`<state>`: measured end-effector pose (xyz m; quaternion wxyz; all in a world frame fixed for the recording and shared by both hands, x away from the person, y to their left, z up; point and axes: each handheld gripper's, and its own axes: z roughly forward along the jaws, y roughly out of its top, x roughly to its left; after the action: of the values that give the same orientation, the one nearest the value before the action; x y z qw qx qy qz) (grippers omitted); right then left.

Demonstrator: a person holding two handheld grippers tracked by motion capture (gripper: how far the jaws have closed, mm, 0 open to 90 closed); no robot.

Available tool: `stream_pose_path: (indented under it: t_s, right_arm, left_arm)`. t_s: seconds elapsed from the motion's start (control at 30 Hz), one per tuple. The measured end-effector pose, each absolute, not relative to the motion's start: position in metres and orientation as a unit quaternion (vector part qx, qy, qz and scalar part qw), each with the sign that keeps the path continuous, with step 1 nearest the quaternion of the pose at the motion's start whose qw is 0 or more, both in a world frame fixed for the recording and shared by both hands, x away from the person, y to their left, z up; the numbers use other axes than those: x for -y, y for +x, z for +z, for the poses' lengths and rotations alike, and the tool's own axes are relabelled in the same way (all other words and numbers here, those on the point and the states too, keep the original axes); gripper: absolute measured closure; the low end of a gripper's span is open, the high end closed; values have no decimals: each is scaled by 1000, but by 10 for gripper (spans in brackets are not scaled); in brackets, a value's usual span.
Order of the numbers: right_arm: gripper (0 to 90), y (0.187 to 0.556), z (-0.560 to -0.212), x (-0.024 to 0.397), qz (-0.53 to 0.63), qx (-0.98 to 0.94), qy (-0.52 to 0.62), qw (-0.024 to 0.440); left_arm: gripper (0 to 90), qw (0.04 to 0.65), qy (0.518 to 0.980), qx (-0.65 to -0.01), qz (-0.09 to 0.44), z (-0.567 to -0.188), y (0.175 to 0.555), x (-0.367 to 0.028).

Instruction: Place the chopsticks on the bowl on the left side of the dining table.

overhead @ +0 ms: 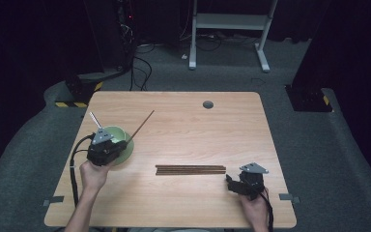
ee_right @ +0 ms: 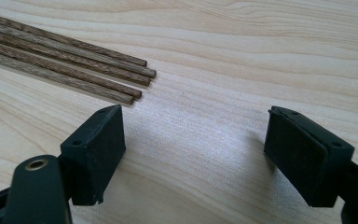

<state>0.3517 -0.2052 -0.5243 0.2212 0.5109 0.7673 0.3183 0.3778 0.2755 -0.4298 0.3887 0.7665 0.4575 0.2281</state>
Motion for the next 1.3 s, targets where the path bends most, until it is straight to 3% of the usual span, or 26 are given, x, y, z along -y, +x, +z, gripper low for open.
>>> stream_pose_path:
  t_s: [0.83,1.3]
  right_arm:
    - [200,352,-524,205,318,-768,510,221]
    - [200,352,-524,205,318,-768,510,222]
  left_arm:
    - [844,382,749,-484,243,-431,379,-298]
    - [844,345,760,-490,252,-433,383,-314]
